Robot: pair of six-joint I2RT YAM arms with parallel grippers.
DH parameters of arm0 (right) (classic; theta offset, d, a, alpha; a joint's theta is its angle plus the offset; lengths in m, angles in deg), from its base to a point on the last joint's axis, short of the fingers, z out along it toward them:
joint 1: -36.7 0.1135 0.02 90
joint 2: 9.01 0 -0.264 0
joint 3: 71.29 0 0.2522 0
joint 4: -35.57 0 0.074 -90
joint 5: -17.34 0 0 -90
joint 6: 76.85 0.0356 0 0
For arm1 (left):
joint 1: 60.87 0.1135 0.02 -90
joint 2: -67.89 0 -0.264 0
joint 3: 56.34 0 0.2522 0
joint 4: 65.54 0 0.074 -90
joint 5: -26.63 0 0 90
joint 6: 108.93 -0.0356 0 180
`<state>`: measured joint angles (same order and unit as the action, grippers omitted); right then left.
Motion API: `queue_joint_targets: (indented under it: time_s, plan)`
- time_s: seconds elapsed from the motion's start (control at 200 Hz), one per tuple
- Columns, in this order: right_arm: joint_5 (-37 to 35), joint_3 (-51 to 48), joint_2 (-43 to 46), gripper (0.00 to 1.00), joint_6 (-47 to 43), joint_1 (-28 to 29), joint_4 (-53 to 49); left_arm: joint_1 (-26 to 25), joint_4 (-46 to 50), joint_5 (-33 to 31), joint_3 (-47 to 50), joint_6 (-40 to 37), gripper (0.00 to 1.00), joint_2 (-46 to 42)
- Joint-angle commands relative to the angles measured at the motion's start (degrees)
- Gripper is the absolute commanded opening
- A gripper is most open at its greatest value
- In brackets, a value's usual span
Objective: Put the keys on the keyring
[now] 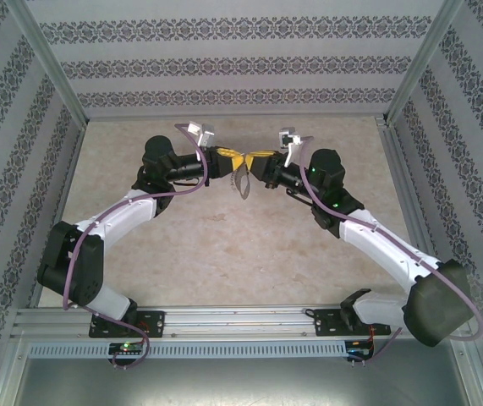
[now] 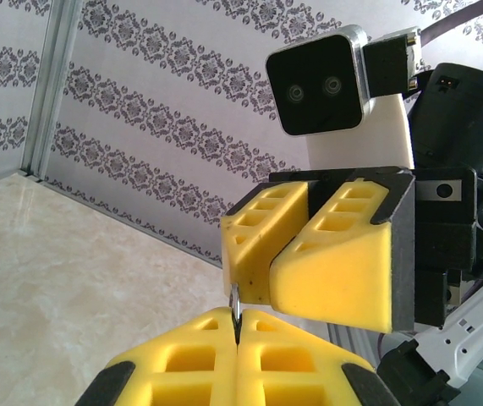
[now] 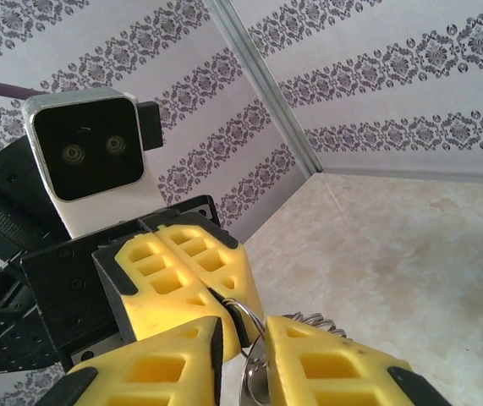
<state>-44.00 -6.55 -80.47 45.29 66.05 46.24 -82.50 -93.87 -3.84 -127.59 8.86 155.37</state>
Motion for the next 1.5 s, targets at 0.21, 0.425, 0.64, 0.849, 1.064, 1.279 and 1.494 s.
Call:
queue_joint_targets:
  time_s: [0.21,0.425,0.64,0.849,1.064,1.279,1.494]
  plan:
    - [5.0,1.9,-1.7,0.21,1.7,0.2,4.5,-0.8,-3.5,1.2,0.1,0.8,0.00,-0.3]
    - [7.5,0.8,-1.1,0.25,1.7,0.3,5.4,-0.8,-3.4,1.0,-0.1,0.8,0.00,-0.1]
    - [7.1,-1.4,0.5,0.33,1.3,0.0,5.3,-0.9,-2.8,1.1,-0.2,0.5,0.00,-0.3]
    - [4.9,-3.1,2.0,0.31,2.0,-1.5,5.2,-0.9,-2.6,1.0,0.1,0.4,0.00,-0.6]
    - [4.0,-3.4,2.5,0.32,3.2,-3.0,5.6,-0.9,-2.7,1.0,0.1,0.4,0.00,-0.9]
    - [6.3,-1.8,0.9,0.32,4.1,-2.6,6.6,-1.0,-2.7,1.1,0.0,0.5,0.00,-0.8]
    - [7.0,-0.7,-0.6,0.31,3.8,-1.3,6.9,-1.0,-2.5,1.2,-0.2,0.4,0.00,-0.9]
